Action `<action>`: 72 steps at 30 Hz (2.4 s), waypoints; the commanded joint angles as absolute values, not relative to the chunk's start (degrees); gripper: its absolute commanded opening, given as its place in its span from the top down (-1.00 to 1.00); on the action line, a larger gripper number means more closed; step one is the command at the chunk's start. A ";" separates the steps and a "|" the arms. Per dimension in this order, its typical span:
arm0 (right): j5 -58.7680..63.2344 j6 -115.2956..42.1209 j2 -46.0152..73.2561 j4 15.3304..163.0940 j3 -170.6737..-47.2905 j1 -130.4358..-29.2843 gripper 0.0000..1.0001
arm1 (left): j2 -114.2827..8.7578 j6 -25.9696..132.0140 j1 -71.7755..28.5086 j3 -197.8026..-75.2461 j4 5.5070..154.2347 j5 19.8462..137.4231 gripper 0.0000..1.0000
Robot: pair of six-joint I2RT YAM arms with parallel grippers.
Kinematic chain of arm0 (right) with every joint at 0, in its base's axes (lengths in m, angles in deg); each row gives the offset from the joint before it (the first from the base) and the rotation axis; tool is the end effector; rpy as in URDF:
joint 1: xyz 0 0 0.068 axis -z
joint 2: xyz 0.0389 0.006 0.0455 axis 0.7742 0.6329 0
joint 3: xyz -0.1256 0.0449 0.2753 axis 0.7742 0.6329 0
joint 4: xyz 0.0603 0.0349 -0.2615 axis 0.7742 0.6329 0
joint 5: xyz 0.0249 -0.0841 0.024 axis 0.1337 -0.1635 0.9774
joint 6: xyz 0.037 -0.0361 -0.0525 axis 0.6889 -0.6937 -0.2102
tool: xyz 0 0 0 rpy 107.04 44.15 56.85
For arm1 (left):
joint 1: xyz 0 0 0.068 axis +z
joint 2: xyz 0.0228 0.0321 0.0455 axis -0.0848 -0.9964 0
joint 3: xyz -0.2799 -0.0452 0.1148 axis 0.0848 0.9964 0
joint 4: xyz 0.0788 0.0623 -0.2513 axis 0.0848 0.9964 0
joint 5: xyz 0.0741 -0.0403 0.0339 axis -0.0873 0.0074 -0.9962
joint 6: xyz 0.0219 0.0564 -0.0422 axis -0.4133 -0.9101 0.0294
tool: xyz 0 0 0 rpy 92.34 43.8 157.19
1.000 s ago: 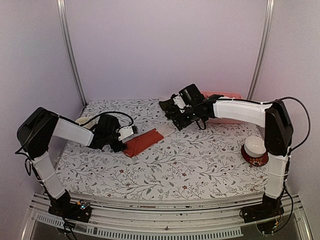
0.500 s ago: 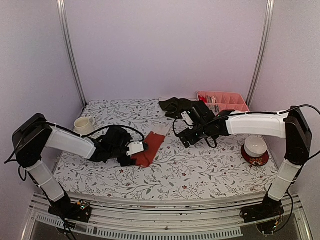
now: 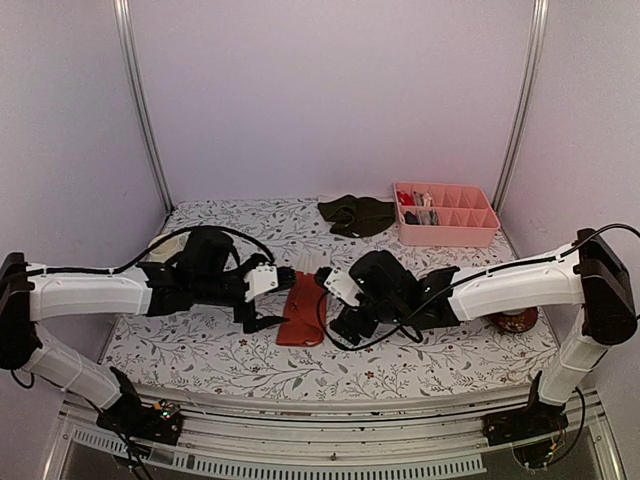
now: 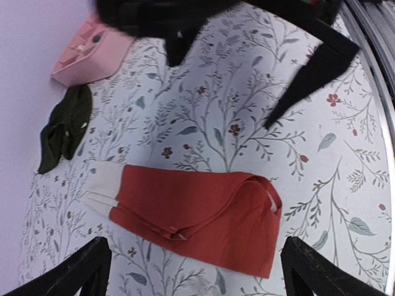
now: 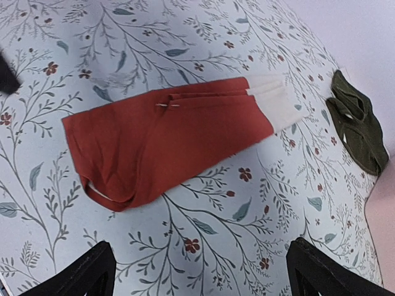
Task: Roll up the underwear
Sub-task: Rotate the underwear at the center of the board, then pick up the underwear from the center of the board.
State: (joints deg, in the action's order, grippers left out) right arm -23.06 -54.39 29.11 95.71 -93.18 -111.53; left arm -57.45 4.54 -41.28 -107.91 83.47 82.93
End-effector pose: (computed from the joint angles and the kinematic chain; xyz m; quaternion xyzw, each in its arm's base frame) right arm 0.2066 0.3312 0.2135 -0.4842 0.7717 0.0351 0.4109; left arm 0.2085 -0.2363 0.2210 0.6282 0.6372 -0.1331 0.4261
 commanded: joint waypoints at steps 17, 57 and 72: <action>-28.89 -66.93 51.23 91.46 -106.82 -120.63 -0.98 | -45.59 7.67 -23.37 -85.90 54.37 89.30 -0.97; 18.44 -53.82 49.81 109.81 -116.48 -109.33 0.95 | -43.21 -20.88 -37.84 -74.83 54.20 90.61 -0.87; 19.81 -52.81 53.91 113.60 -119.32 -107.18 0.95 | -60.10 -15.80 -43.59 -84.17 51.22 79.67 -0.65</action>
State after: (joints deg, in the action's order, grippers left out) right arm 18.49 -53.23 52.50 112.34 -118.16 -107.31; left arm -58.04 -19.07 -42.57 -81.02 53.40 83.24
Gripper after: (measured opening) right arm 0.029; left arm 0.825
